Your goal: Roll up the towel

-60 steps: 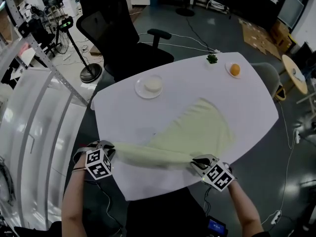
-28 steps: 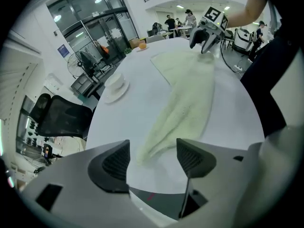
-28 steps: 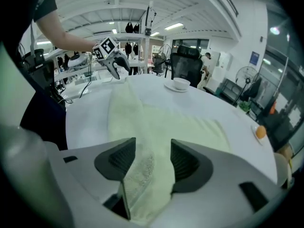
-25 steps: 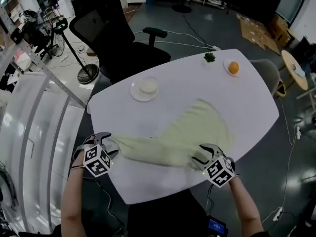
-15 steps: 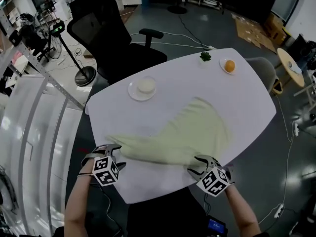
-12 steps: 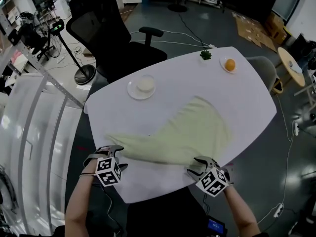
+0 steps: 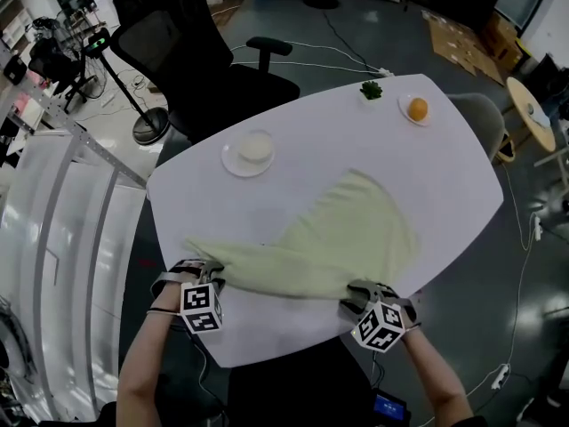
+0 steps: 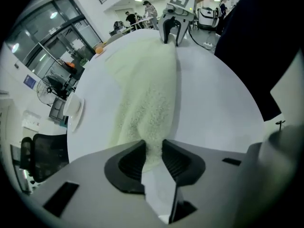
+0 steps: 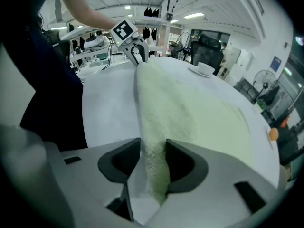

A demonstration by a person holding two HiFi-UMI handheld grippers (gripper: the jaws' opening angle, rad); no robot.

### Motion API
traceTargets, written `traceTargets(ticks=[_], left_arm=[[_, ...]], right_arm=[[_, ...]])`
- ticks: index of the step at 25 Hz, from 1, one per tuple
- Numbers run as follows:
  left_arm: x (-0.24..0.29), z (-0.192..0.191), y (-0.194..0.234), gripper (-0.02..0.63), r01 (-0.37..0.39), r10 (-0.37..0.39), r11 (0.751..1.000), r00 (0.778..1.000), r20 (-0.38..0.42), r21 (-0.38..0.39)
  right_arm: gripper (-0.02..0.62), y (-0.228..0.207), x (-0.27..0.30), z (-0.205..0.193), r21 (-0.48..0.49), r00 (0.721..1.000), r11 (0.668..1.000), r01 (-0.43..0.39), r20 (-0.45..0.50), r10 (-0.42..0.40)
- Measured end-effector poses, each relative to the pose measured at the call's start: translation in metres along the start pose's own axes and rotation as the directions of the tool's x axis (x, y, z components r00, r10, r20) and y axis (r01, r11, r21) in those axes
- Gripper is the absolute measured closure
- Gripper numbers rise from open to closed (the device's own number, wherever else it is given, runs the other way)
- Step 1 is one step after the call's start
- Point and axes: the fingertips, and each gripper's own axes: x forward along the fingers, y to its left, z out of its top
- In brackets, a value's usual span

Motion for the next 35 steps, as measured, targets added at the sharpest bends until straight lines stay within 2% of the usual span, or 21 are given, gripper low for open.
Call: traceTargets(ticks=[1,2,3,6,13,20,29,33,35], left_arm=[[0.0,0.0,0.002,0.494,-0.001,0.001,1.0,1.0,-0.008,0.012],[-0.001,0.0,0.005,0.507,-0.006,0.006,1.0,1.0,-0.012,0.017],[-0.003,0.001,0.008,0.518,-0.013,0.013,1.0,1.0,-0.012,0.019],[-0.007,0.002,0.016,0.529,-0.033,0.034,0.999,0.999,-0.006,0.019],[-0.028,0.0,0.019,0.541,-0.064,0.065,0.998,0.998,0.014,-0.02],[-0.042,-0.02,-0.006,0.541,-0.077,0.078,0.997,0.997,0.012,-0.008],[-0.053,-0.057,-0.067,0.541,-0.023,0.023,0.999,1.0,-0.004,-0.023],[-0.056,-0.06,-0.078,0.541,0.009,-0.009,0.999,1.0,-0.005,-0.046],[-0.058,-0.059,-0.077,0.541,0.038,-0.038,0.996,0.999,0.001,-0.081]], right_arm=[[0.418,-0.002,-0.001,0.0,-0.016,1.0,1.0,0.005,-0.006,-0.005],[0.48,-0.004,-0.002,-0.001,-0.034,1.0,0.999,0.016,-0.012,-0.016],[0.512,-0.007,-0.005,-0.001,-0.049,1.0,0.998,0.027,-0.014,-0.028],[0.549,-0.014,-0.013,0.001,-0.062,0.999,0.997,0.04,-0.004,-0.041],[0.557,-0.018,-0.03,0.01,-0.094,0.995,0.99,0.103,0.008,-0.103],[0.557,0.009,-0.037,0.023,-0.099,0.992,0.987,0.129,0.025,-0.127],[0.557,0.079,-0.03,0.028,-0.087,0.997,0.993,0.076,0.029,-0.074],[0.557,0.089,-0.025,0.026,-0.087,0.999,0.995,0.052,0.014,-0.051],[0.557,0.086,-0.025,0.027,-0.072,0.999,0.997,0.036,0.014,-0.035]])
